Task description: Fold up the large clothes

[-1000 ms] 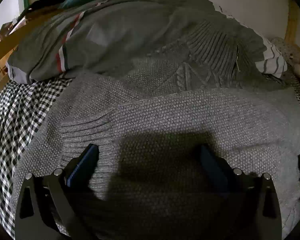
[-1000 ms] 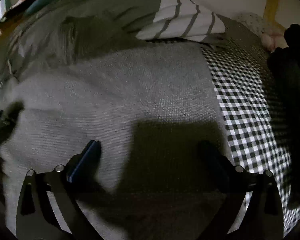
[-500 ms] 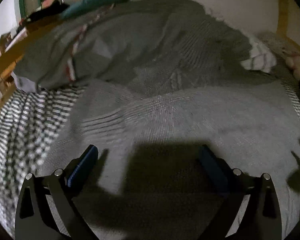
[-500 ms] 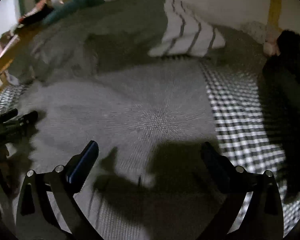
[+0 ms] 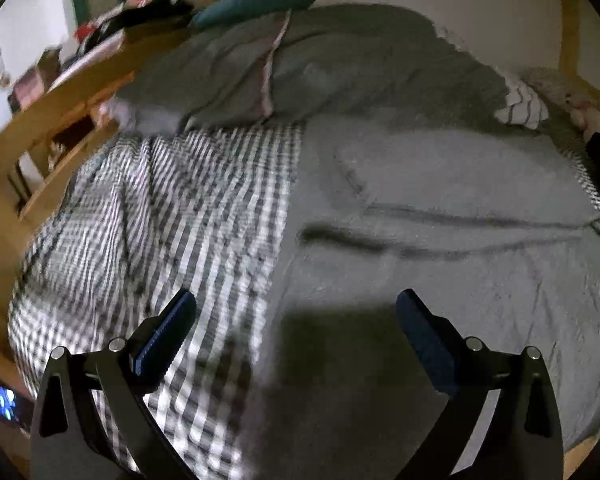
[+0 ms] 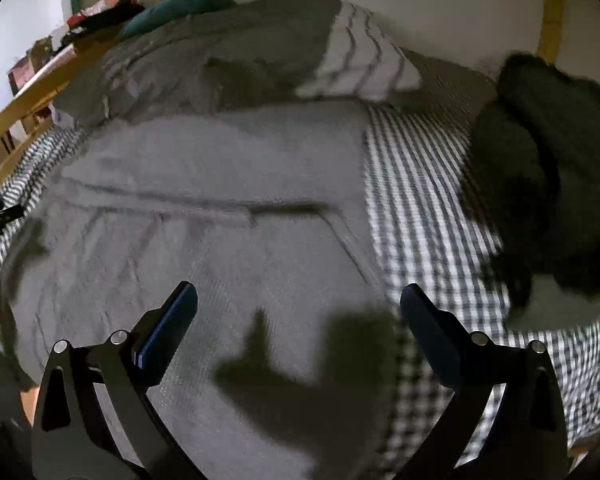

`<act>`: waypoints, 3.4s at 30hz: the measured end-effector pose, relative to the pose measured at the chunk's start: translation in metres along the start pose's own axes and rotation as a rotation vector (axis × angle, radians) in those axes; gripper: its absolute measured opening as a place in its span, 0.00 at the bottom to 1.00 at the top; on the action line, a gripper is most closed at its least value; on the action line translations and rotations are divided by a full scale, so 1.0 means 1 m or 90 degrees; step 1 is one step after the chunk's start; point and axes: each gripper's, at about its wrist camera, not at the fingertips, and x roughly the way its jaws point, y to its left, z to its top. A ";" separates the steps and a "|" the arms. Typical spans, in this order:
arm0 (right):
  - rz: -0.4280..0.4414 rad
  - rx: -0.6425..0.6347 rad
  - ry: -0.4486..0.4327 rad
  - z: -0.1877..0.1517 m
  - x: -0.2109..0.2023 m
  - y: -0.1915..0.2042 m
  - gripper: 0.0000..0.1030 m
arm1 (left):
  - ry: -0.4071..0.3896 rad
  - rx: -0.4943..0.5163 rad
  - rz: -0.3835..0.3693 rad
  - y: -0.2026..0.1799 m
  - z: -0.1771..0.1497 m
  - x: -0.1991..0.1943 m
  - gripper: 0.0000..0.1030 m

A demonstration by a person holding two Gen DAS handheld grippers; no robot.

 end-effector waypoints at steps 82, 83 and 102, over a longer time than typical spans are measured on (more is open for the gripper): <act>0.604 -0.120 -0.166 0.063 -0.033 0.246 0.08 | 0.040 -0.048 -0.165 -0.038 0.095 0.139 0.95; 0.605 -0.132 -0.162 0.063 -0.034 0.254 0.08 | 0.035 -0.056 -0.176 -0.027 0.091 0.134 0.95; 0.369 -0.147 0.014 0.139 -0.016 0.197 0.92 | 0.027 -0.024 -0.153 -0.022 0.079 0.123 0.95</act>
